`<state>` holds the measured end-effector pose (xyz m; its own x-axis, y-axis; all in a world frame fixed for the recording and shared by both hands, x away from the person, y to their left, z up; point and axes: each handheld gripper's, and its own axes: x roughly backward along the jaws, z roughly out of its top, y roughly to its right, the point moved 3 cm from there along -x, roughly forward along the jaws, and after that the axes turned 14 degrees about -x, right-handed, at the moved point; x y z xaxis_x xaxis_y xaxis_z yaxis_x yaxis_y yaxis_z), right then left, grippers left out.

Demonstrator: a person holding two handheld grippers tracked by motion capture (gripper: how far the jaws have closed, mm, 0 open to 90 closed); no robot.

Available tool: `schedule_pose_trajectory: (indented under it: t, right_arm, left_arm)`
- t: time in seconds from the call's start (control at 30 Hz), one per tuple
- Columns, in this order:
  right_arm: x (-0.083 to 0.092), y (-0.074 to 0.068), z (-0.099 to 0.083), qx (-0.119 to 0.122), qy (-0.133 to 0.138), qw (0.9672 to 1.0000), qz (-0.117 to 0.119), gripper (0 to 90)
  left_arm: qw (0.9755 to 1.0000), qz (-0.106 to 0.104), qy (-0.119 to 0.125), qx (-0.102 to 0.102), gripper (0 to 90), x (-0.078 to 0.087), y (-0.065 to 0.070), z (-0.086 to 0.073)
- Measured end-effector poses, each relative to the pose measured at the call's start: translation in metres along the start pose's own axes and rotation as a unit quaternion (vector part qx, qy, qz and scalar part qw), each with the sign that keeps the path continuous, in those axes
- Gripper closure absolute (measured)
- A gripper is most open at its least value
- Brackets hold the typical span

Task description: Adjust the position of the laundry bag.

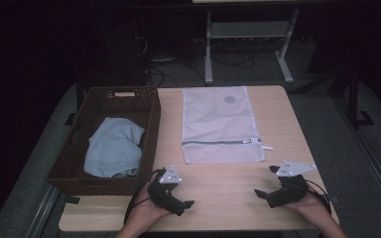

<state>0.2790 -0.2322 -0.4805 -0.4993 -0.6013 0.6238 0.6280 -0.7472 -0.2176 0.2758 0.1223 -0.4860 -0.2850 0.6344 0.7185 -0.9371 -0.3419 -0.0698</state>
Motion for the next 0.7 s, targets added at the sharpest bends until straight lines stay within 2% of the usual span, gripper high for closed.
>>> schedule_pose_trajectory:
  t: [0.3, 0.7]
  right_arm:
    - [0.001, 0.0, 0.002, -0.003, 0.002, 1.0, 0.004, 0.0]
    - [-0.002, 0.005, 0.01, -0.007, 0.011, 0.9999, -0.007, 0.0]
  left_arm:
    - [1.0, 0.001, -0.001, 0.001, 1.5, -0.001, -0.001, 0.0]
    - [1.0, -0.003, 0.0, 0.003, 1.5, 0.0, -0.001, 0.001]
